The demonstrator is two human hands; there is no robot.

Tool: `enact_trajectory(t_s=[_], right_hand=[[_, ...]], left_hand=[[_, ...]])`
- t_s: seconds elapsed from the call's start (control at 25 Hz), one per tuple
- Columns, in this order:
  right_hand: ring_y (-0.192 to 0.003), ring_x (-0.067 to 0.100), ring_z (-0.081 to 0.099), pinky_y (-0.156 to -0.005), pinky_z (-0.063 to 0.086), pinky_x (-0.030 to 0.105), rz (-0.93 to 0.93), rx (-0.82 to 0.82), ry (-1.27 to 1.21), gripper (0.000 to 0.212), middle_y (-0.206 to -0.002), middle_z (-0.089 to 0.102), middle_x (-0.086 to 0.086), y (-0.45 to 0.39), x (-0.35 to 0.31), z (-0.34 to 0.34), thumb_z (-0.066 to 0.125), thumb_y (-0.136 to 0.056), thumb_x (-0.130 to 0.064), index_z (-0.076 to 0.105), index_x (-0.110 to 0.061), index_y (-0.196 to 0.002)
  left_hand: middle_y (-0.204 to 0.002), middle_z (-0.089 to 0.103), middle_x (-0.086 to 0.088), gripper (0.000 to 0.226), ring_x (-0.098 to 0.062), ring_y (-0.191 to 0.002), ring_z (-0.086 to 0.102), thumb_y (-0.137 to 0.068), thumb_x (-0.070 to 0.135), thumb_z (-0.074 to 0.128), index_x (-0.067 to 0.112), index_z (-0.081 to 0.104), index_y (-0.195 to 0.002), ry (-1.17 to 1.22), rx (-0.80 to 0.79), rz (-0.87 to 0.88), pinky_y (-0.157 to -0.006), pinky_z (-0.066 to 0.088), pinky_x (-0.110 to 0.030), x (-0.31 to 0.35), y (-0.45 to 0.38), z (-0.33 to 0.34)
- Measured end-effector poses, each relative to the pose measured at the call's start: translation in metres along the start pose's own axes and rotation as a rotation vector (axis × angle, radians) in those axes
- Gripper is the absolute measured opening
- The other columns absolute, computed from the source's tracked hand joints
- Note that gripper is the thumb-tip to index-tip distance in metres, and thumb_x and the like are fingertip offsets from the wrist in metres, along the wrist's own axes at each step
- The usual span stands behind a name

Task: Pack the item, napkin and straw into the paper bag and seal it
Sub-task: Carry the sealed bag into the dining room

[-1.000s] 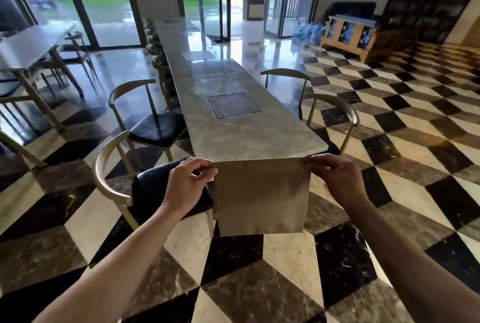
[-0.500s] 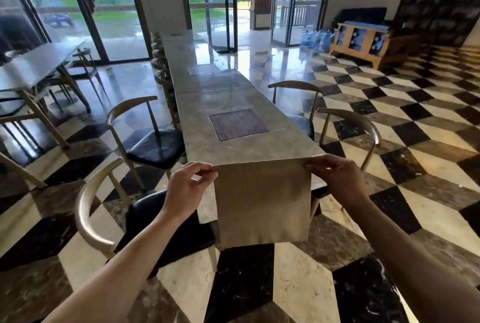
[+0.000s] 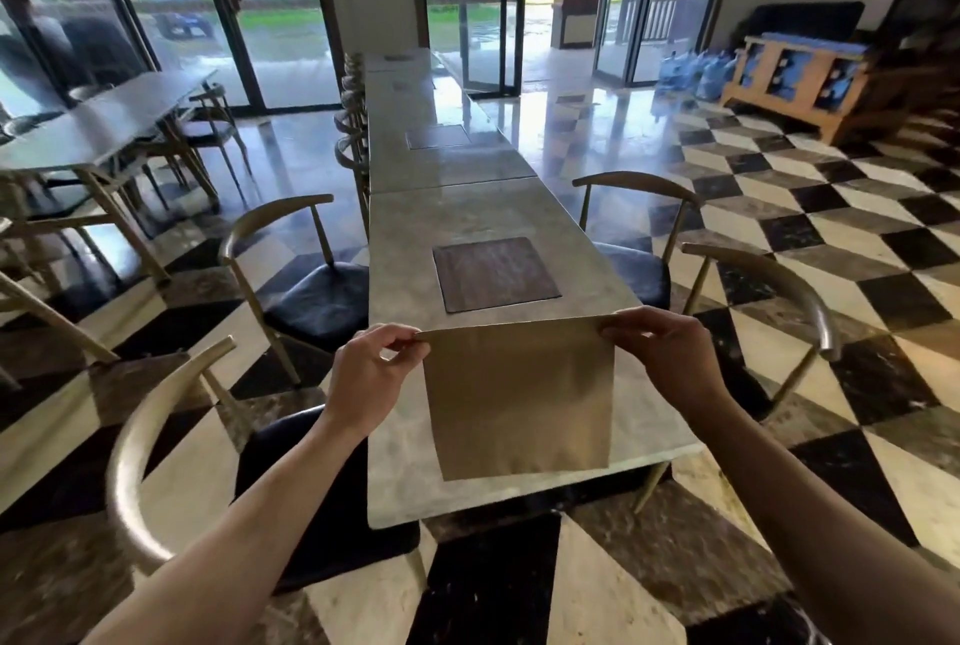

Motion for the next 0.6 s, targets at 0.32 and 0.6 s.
enact_trajectory(t_s=[0.32, 0.6], right_hand=[[-0.072, -0.007, 0.067, -0.069, 0.045, 0.005, -0.018, -0.047, -0.037, 0.023, -0.074, 0.073, -0.022, -0.099, 0.033, 0.054, 0.081, -0.074, -0.014, 0.076, -0.036, -0.076], [-0.077, 0.008, 0.072, -0.080, 0.057, 0.033, 0.006, -0.066, 0.026, 0.018, -0.076, 0.076, -0.012, -0.169, 0.067, 0.099, 0.080, -0.073, -0.018, 0.077, -0.034, -0.080]], left_hand=[[-0.086, 0.070, 0.002, 0.015, -0.011, -0.081, 0.064, -0.076, 0.013, 0.080, 0.012, 0.075, -0.089, 0.008, 0.013, 0.013, -0.078, 0.055, -0.040, -0.054, -0.087, 0.030], [-0.082, 0.069, 0.011, 0.015, -0.006, -0.082, 0.060, -0.073, 0.017, 0.083, 0.020, 0.076, -0.085, -0.070, -0.052, 0.060, -0.070, 0.054, -0.041, -0.112, -0.160, 0.064]])
Point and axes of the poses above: each hand's wrist, its own y-axis away from the middle knuckle, its own z-axis out of the palm, x = y × z, the point moved 5 cm from there along -y, towards the middle knuckle
